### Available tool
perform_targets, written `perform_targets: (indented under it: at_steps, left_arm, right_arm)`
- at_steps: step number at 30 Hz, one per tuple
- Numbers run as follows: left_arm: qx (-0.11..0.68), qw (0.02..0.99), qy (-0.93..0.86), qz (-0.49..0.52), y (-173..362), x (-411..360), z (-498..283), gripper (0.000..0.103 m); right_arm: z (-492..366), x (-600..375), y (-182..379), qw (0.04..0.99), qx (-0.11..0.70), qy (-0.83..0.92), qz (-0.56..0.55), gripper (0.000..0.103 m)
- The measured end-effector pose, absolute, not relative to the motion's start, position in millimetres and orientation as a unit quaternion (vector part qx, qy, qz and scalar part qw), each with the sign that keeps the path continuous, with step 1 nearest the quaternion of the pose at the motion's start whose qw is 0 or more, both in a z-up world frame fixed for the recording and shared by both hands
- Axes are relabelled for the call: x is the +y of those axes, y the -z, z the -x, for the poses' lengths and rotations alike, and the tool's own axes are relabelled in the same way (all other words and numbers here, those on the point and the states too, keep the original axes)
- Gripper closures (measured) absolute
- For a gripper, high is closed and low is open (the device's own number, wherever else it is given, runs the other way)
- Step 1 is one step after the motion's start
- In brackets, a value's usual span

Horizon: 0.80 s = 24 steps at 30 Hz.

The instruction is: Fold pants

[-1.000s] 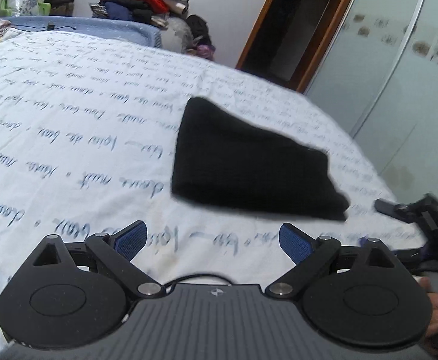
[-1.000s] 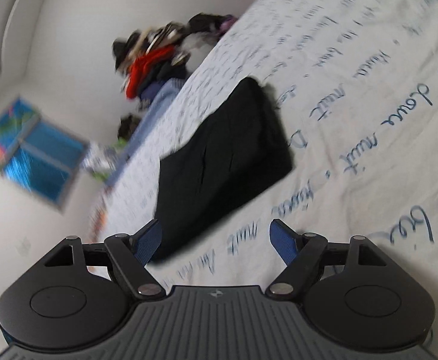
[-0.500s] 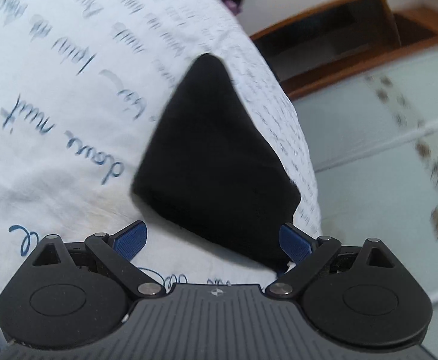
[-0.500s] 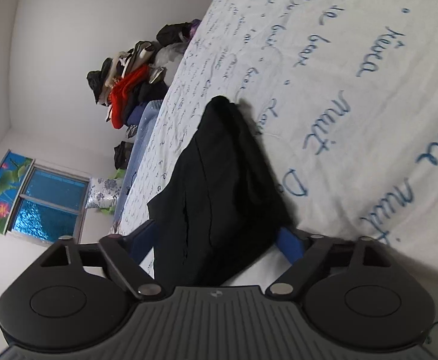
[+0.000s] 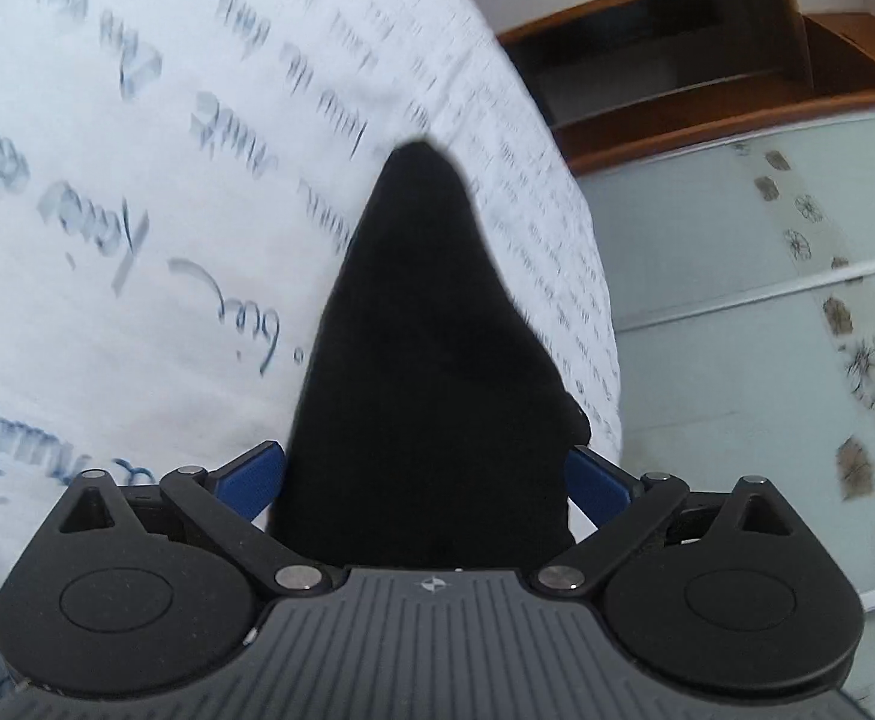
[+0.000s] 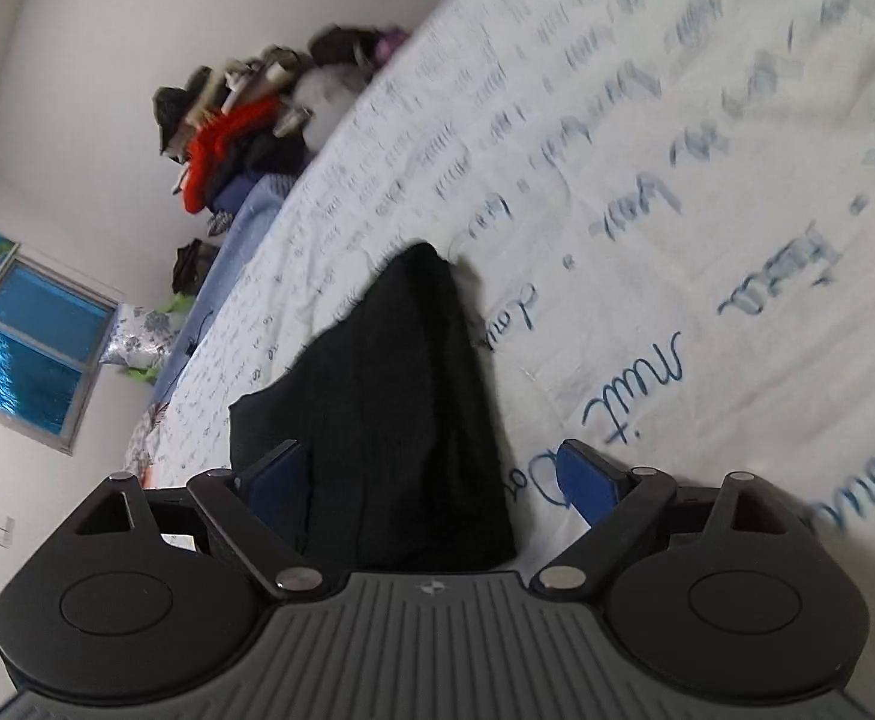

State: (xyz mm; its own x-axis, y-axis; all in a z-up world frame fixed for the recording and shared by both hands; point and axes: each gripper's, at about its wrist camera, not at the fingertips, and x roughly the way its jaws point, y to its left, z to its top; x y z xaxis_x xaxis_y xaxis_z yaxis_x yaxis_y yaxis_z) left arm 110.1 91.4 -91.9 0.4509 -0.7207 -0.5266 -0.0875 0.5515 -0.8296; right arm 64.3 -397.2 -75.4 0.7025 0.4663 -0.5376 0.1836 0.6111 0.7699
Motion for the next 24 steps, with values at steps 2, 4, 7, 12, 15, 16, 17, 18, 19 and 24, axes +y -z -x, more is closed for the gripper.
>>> perform_targets:
  at_steps: [2,4,7,12,15,16,17,18,19,24]
  left_arm:
    - [0.479,0.738,0.233,0.413,102.2,83.8,-115.5,0.001]
    - [0.474,0.738,0.246,0.412,103.2,80.4,-116.9,0.001]
    - [0.48,0.737,0.24,0.412,103.4,78.0,-120.3,0.009]
    - [0.516,0.759,0.202,0.342,102.4,69.1,-130.2,0.079]
    - [0.51,0.774,0.196,0.321,94.7,66.3,-125.8,0.087]
    - [0.504,0.782,0.194,0.311,89.1,64.7,-122.6,0.089]
    - [0.497,0.789,0.195,0.305,82.3,63.9,-119.5,0.09]
    - [0.489,0.795,0.196,0.301,73.9,64.8,-115.8,0.091]
    - [0.48,0.8,0.199,0.298,65.9,65.8,-112.0,0.091]
    - [0.468,0.811,0.189,0.296,45.7,91.9,-88.5,0.091]
  right_arm:
    - [-71.8,-397.5,79.1,0.804,0.378,-0.134,-0.439,0.005]
    - [-75.8,-396.2,79.4,0.788,0.395,-0.17,-0.44,0.005]
    - [-73.3,-391.5,75.1,0.788,0.404,-0.195,-0.422,0.015]
    - [-75.9,-393.5,85.9,0.798,0.417,-0.178,-0.397,0.074]
    - [-73.5,-392.1,83.6,0.804,0.417,-0.182,-0.383,0.076]
    - [-72.7,-390.1,80.9,0.809,0.416,-0.183,-0.373,0.077]
    - [-72.5,-389.3,78.9,0.811,0.416,-0.186,-0.367,0.078]
    - [-72.6,-388.8,77.0,0.811,0.417,-0.188,-0.366,0.079]
    - [-73.9,-388.0,75.4,0.81,0.417,-0.192,-0.366,0.079]
    - [-76.0,-371.9,70.8,0.799,0.426,-0.228,-0.358,0.08]
